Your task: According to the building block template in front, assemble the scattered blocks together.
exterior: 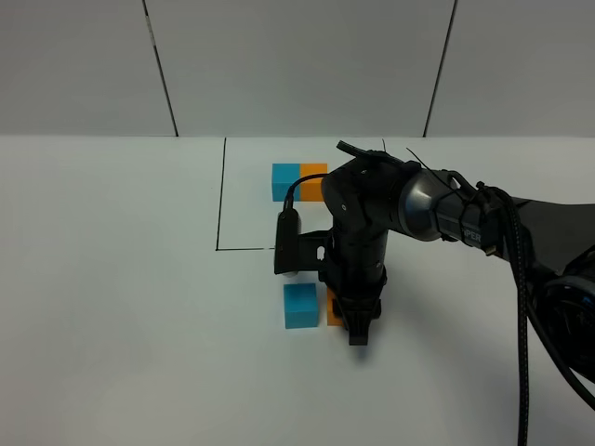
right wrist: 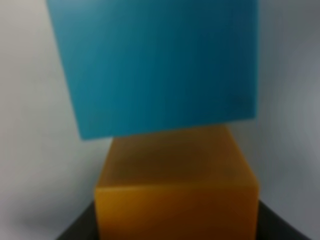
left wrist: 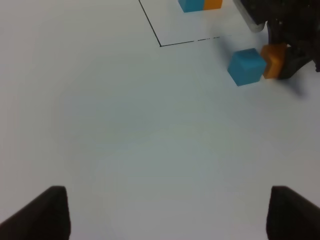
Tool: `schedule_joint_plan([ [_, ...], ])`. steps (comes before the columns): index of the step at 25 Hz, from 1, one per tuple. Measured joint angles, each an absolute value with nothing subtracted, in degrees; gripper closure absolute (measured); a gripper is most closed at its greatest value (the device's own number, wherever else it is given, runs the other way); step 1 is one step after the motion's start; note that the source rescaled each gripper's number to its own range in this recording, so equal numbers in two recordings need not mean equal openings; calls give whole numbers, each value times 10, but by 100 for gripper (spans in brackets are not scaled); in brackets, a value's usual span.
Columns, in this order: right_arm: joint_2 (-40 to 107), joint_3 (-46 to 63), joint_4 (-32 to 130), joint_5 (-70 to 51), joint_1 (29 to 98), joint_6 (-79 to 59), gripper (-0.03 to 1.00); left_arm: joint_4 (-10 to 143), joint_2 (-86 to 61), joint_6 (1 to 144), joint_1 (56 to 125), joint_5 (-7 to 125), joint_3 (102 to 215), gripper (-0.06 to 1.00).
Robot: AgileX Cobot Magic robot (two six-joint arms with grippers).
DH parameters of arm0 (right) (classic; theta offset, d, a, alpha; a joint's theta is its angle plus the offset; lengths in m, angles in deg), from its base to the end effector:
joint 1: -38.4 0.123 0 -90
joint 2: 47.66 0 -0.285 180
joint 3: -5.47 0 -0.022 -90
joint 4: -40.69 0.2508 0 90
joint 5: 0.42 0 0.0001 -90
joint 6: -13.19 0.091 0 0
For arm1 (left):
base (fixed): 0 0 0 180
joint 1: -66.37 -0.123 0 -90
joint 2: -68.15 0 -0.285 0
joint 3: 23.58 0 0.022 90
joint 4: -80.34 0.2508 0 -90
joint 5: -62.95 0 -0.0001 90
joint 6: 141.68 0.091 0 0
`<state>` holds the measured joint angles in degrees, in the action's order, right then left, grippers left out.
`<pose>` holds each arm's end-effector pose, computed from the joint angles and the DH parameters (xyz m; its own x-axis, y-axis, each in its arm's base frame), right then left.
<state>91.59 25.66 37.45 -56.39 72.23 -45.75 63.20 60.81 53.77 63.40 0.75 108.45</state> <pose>0.3792 0.2490 0.1159 0.0780 -0.9970 -0.0020 -0.9921 -0.0774 -0.0990 -0.0091 -0.0242 0.2811 -0.4177 0.1006 -0.9030 0.2379 0.9713 -0.0018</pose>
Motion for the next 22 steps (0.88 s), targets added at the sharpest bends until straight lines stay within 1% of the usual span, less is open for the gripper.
schedule_joint_plan([
  [22,917,257,379,-551,728,-499,96,632,608,537,634,8,1084,27],
])
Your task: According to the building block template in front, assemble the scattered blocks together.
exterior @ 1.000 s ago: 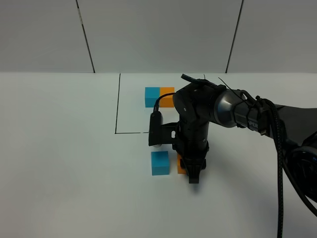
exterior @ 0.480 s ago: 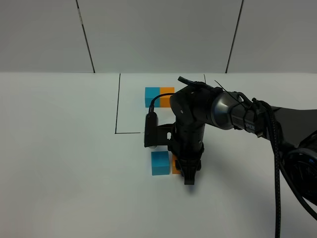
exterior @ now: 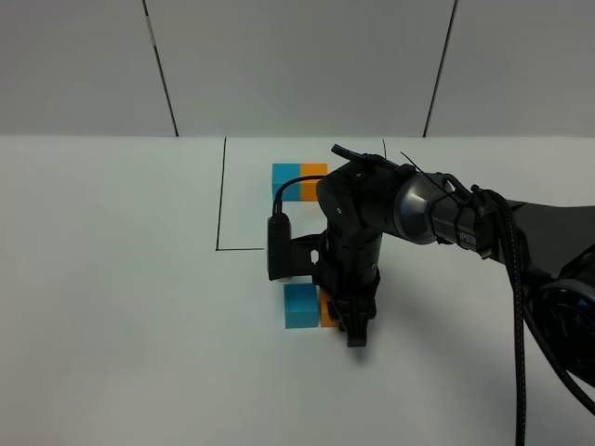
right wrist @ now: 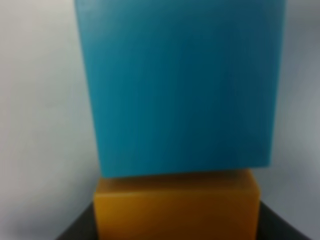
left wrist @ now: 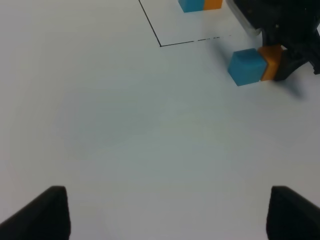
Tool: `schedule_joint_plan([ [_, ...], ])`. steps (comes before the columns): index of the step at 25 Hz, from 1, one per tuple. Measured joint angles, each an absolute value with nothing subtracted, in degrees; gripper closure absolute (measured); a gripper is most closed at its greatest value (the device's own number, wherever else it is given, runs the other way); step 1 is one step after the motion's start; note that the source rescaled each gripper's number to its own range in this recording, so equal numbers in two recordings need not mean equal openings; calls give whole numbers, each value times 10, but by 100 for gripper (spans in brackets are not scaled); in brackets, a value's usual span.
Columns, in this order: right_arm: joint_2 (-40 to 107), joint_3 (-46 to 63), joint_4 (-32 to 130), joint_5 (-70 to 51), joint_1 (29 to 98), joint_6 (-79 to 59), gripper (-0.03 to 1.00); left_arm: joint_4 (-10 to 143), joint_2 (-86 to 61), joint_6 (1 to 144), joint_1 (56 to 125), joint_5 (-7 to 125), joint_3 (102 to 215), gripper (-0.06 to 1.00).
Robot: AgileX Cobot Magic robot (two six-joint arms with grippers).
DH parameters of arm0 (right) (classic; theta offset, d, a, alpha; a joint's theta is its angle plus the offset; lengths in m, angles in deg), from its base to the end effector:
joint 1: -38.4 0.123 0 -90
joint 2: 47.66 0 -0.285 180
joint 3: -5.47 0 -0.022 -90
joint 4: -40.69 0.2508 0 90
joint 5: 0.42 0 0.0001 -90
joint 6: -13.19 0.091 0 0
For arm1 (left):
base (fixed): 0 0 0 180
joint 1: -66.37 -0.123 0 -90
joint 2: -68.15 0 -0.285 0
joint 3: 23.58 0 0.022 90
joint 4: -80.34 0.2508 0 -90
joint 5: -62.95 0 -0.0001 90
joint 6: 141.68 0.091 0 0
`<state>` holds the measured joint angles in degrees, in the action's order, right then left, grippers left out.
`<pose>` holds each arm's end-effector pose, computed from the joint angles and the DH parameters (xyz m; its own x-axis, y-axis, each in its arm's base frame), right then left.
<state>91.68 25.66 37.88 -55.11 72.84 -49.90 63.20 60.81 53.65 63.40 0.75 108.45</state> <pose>0.3779 0.2547 0.1153 0.1575 -0.9875 -0.0101 -0.9812 -0.1554 -0.1145 -0.0091 -0.0242 0.2811 -0.4182 0.0985 -0.9030 0.2370 0.9715 -0.0037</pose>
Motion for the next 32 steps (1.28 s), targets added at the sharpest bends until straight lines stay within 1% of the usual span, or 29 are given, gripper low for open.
schedule_joint_plan([
  [16,923,264,379,-558,728,-518,96,632,608,537,634,8,1084,27],
  [26,923,265,377,-564,728,-433,96,632,608,537,634,8,1084,27],
  [32,923,265,377,-565,728,-417,96,632,608,537,634,8,1084,27],
])
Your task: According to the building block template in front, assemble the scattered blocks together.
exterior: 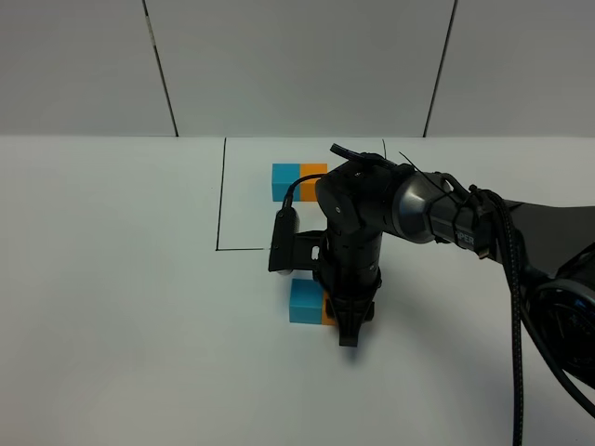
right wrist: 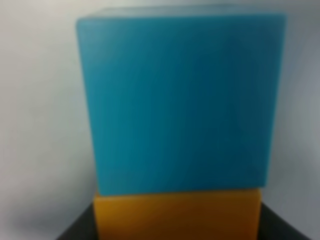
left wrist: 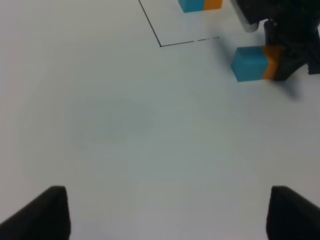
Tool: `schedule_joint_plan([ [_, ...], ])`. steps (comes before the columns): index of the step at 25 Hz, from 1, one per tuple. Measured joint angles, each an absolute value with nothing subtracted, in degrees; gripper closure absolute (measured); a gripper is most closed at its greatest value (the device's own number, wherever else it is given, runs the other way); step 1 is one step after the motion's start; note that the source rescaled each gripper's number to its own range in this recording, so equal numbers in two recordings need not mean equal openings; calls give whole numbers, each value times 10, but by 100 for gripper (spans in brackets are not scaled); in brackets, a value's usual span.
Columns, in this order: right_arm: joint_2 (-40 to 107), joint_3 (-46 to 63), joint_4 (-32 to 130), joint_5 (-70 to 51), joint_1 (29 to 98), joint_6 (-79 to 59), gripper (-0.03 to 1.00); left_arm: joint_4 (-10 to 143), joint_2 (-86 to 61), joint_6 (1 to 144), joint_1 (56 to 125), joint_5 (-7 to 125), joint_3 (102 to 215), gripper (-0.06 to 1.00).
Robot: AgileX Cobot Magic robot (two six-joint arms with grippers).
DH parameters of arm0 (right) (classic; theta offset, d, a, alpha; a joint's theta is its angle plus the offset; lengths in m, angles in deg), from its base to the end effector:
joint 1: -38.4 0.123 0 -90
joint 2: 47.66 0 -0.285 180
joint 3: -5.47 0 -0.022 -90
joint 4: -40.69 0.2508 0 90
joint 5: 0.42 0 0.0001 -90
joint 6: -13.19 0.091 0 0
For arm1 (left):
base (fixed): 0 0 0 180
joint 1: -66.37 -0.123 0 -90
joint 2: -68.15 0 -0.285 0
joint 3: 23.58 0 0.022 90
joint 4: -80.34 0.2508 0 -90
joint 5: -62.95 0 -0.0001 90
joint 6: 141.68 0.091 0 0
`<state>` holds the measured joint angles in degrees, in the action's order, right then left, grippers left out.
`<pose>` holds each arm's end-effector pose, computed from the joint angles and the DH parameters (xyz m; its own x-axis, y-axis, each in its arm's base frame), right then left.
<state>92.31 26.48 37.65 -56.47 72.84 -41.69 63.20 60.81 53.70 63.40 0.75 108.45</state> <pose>0.3785 0.2547 0.1135 0.0164 -0.9998 -0.0117 -0.9951 -0.0152 -0.0973 -0.0091 -0.0242 0.2811 -0.4180 0.0994 -0.9030 0.2373 0.9714 -0.0029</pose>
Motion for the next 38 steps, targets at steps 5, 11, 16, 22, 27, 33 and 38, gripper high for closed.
schedule_joint_plan([
  [5,922,265,375,-562,731,-414,96,632,608,537,634,8,1084,27],
  [11,913,261,377,-545,734,-419,80,632,608,537,634,8,1084,27],
  [16,906,261,372,-543,734,-418,14,632,608,538,634,8,1084,27],
  [22,876,261,329,-544,740,-358,-3,632,608,538,634,8,1084,27],
  [27,813,260,328,-562,739,-198,-3,632,608,538,634,8,1084,27],
  [33,736,160,341,-513,653,-40,-3,632,608,538,634,8,1084,27],
  [38,613,-29,353,-412,569,64,-3,632,608,538,634,8,1084,27],
])
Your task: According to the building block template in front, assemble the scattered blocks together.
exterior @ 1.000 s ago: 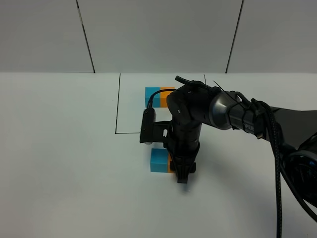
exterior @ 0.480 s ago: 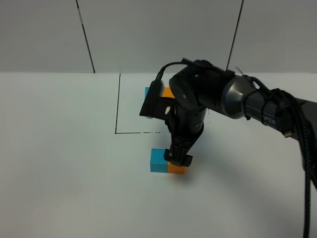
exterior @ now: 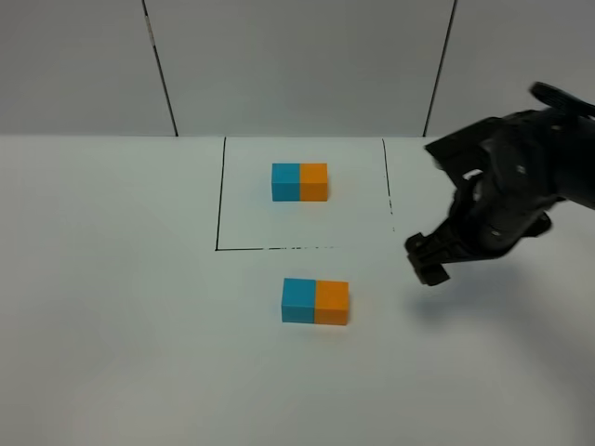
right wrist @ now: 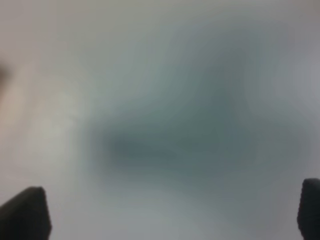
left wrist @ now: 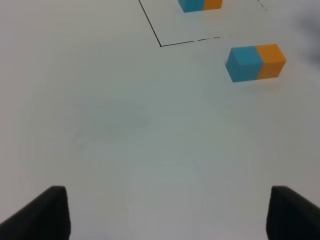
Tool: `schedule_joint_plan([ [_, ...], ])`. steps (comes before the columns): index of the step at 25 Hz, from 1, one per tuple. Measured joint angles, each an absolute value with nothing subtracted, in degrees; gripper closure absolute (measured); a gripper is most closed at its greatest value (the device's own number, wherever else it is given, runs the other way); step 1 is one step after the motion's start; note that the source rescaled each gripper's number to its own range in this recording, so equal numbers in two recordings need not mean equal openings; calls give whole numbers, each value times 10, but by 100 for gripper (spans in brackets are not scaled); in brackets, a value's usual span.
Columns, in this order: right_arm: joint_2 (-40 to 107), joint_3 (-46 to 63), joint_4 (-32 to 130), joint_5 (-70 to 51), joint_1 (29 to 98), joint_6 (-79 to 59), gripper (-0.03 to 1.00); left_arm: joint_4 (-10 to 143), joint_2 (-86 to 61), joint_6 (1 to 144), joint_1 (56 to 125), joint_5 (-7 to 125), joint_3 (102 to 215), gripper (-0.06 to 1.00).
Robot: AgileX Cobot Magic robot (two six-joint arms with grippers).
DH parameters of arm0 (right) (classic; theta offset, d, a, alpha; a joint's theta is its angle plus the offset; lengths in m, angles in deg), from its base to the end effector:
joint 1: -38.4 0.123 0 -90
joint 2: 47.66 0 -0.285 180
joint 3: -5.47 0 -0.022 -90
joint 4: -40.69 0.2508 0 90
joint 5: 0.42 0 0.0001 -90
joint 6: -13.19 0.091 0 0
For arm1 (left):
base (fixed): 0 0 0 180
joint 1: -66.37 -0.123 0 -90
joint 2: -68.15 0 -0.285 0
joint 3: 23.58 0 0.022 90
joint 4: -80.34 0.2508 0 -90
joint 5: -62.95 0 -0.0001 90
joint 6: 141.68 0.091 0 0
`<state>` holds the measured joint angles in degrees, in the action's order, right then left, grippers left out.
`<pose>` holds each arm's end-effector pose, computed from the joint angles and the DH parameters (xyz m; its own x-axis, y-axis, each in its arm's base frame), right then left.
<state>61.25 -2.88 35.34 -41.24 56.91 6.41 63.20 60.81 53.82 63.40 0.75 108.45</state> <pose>0.3426 0.1088 0.2131 -0.8078 -0.4683 -0.3580 -0.4551 0.8815 -0.1260 -0.0091 -0.0242 0.2811 -0.4175 0.1014 -0.9030 0.2382 0.9712 -0.0010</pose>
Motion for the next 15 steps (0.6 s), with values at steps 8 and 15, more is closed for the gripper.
schedule_joint_plan([
  [8,358,-252,357,-388,473,164,-3,632,608,538,634,8,1084,27],
  [15,147,-390,364,-446,389,168,-3,632,608,538,634,8,1084,27],
])
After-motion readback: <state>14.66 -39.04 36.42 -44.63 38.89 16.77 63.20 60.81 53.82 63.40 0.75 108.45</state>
